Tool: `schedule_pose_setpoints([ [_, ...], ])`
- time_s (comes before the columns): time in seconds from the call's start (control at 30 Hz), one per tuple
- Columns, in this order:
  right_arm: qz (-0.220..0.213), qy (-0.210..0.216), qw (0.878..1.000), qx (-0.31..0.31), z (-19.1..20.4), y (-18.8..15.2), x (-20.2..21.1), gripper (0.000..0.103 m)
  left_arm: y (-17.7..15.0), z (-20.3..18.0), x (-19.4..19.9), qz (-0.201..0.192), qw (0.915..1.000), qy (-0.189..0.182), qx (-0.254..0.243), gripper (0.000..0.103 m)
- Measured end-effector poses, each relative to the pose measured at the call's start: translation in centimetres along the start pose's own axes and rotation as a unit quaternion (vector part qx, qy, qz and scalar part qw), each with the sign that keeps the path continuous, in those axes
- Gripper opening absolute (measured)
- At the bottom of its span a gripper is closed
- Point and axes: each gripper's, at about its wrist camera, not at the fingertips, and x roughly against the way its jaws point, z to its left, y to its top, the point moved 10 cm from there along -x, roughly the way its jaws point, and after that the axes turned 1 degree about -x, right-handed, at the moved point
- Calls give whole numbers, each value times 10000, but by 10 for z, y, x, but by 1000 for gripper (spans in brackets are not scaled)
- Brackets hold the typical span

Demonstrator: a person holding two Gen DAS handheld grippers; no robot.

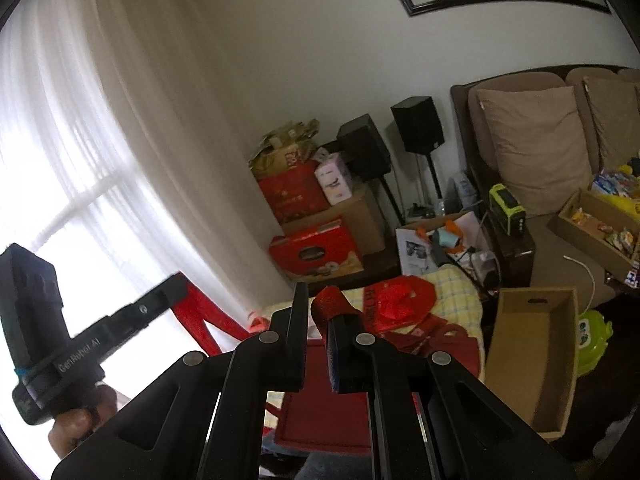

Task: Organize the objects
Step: 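Carry the held red gift bag toward the open cardboard box with both grippers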

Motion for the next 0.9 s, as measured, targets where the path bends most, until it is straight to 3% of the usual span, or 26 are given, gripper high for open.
schedule_pose_setpoints([
  [0.3, -223, -125, 9996, -78, -20, 17, 29, 8, -3, -33, -13, 109, 9997, -63, -227, 1],
  [0.57, -154, -197, 9997, -15, -35, 15, 43, 8, -2, -51, -25, 184, 9995, -146, -222, 1],
  [0.9, -204, -543, 9983, -64, -78, 19, 68, 8, -5, -97, -43, 229, 9983, -269, -465, 1],
])
